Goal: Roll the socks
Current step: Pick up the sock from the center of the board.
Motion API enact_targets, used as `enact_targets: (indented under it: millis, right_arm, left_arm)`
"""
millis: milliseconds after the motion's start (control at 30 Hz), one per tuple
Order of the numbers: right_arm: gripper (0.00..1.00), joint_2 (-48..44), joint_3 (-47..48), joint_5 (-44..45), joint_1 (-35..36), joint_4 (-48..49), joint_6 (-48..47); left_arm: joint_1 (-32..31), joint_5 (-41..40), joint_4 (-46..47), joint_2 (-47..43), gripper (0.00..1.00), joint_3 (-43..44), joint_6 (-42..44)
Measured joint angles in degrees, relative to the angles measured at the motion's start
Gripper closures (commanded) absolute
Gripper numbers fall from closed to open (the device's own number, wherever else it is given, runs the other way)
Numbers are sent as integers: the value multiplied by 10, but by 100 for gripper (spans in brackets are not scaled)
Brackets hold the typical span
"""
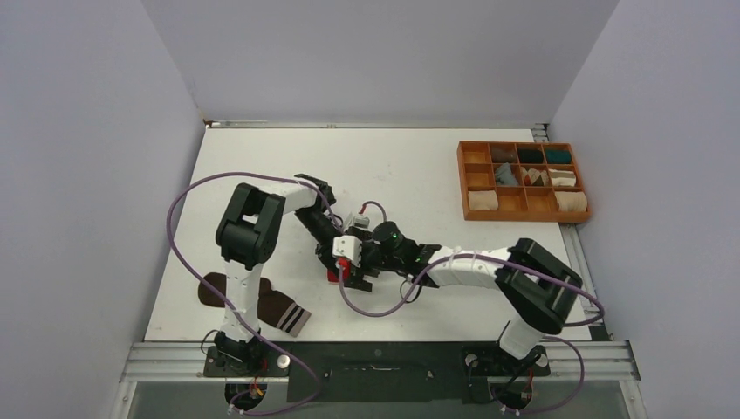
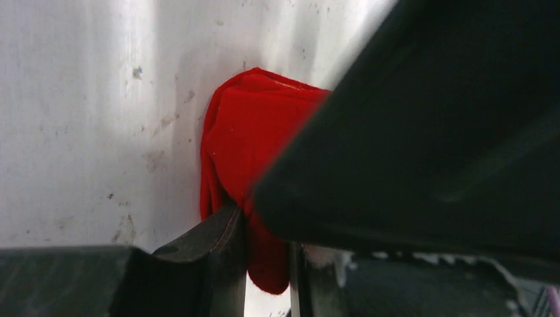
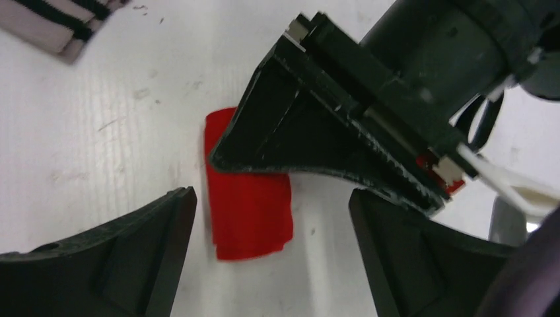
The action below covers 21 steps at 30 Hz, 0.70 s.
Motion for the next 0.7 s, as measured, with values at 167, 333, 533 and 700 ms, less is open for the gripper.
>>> enact_targets:
  millis: [167, 333, 533, 700]
  right_arm:
    - [10, 89, 59, 10, 9, -25, -70]
    - [14, 116, 83, 3, 10, -56, -79]
    - [39, 140, 106, 0, 12, -52, -43]
    - [82, 156, 120, -16, 15, -59, -1]
  left_arm:
    - [10, 1, -14, 3, 100, -2, -9]
    - [15, 4, -20, 10, 100, -2, -11]
    - [27, 13, -34, 19, 100, -1, -11]
    - [28, 9, -43, 21, 84, 4, -1]
